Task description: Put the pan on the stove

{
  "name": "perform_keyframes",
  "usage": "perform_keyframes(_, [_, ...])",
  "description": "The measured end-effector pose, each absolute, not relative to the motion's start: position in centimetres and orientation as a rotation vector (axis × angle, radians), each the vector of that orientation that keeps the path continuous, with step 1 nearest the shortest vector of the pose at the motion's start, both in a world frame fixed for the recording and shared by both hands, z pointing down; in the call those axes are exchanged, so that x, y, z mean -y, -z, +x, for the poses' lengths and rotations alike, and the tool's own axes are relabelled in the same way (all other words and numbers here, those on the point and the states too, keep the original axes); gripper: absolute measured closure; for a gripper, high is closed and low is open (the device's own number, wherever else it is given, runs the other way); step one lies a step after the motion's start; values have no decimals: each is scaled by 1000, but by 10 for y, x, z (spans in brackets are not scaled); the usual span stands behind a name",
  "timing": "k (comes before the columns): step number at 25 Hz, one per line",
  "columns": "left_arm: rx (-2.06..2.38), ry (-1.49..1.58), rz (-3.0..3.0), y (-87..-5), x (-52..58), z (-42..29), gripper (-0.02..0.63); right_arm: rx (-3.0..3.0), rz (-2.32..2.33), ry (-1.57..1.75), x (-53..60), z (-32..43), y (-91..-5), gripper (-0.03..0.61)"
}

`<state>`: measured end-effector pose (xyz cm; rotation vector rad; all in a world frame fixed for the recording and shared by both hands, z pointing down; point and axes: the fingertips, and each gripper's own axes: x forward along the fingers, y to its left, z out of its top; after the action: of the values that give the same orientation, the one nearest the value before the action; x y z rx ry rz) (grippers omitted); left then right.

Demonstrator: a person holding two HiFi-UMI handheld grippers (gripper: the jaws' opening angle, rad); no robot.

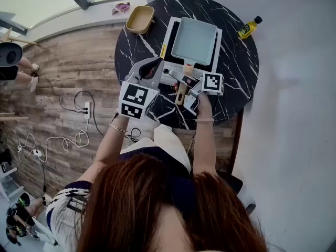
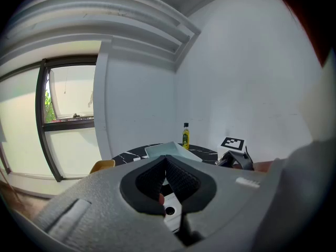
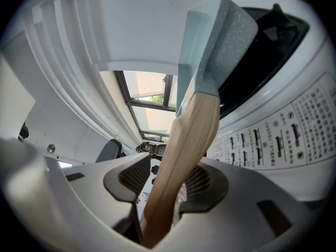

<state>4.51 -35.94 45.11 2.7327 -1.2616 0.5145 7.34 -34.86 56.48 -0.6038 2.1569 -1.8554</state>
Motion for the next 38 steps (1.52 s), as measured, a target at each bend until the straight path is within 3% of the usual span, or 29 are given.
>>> perform_keyframes(38, [1174, -515, 2792, -443, 324, 65, 601, -2022, -805, 1791, 315, 141, -571, 379])
